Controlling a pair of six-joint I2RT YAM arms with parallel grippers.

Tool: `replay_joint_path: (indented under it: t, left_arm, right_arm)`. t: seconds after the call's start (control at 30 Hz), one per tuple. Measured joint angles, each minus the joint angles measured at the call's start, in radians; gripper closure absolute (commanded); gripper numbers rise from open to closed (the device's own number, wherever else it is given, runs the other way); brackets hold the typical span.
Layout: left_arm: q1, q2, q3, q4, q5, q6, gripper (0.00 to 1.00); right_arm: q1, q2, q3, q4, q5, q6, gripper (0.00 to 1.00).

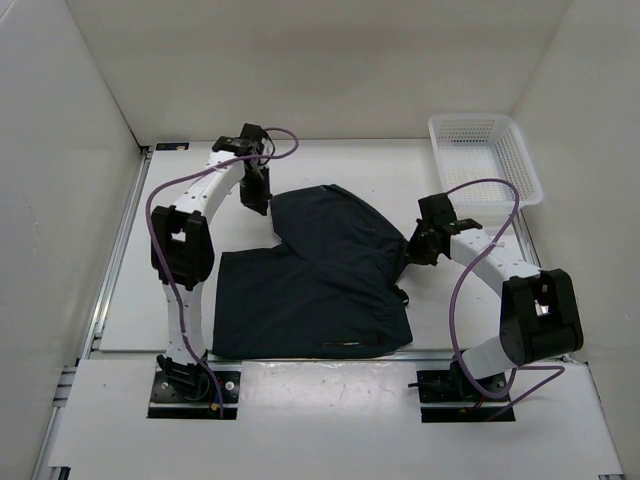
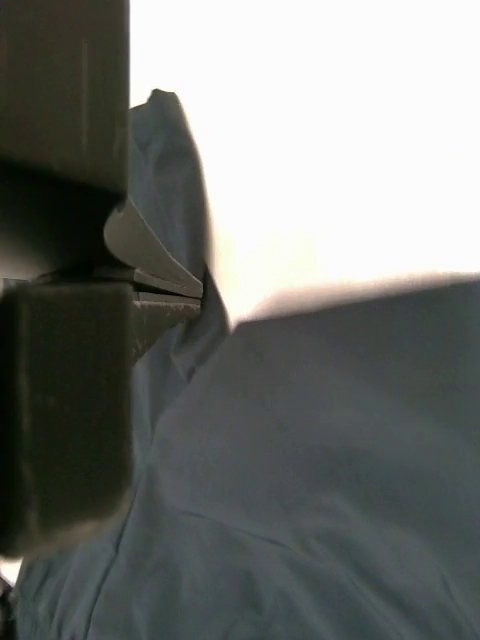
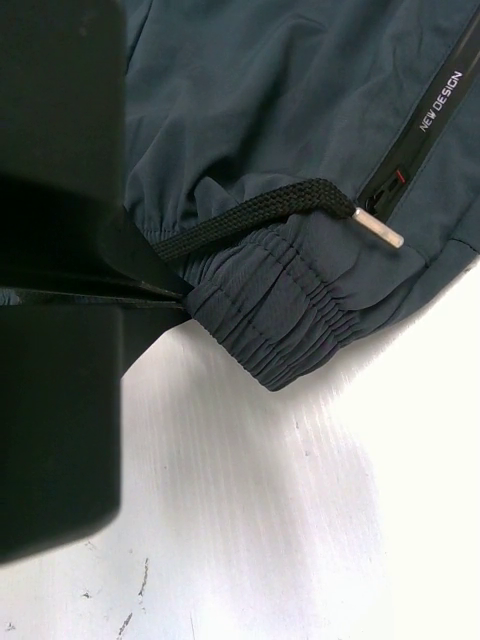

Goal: Fold and stack the shorts
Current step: Flatten the shorts out

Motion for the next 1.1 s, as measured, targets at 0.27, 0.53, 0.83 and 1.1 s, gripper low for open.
replay_joint_path:
  t: [0.27, 0.53, 0.83, 1.1]
  left_arm:
    - [0.117, 0.019, -0.057, 0.069, 0.197, 0.008, 0.07]
    - [0.086, 0.274, 0.148, 0.105, 0.384, -0.008, 0.9]
    - [0.068, 0.284, 0.173, 0.084, 0.426, -0.003, 0.9]
    - [0.082, 0.056, 0.161, 0.079, 0.315, -0.006, 0.45]
  right_arm:
    - [0.0, 0.0, 0.0, -0.014, 0.0, -0.009, 1.0]
    - [0.0, 0.0, 0.009, -0.035, 0.009, -0.026, 1.0]
    - [0.0, 0.0, 0.012, -0.062, 0.024, -0.03, 1.0]
    - [0.0, 0.0, 0.025, -0.074, 0.031, -0.041, 1.0]
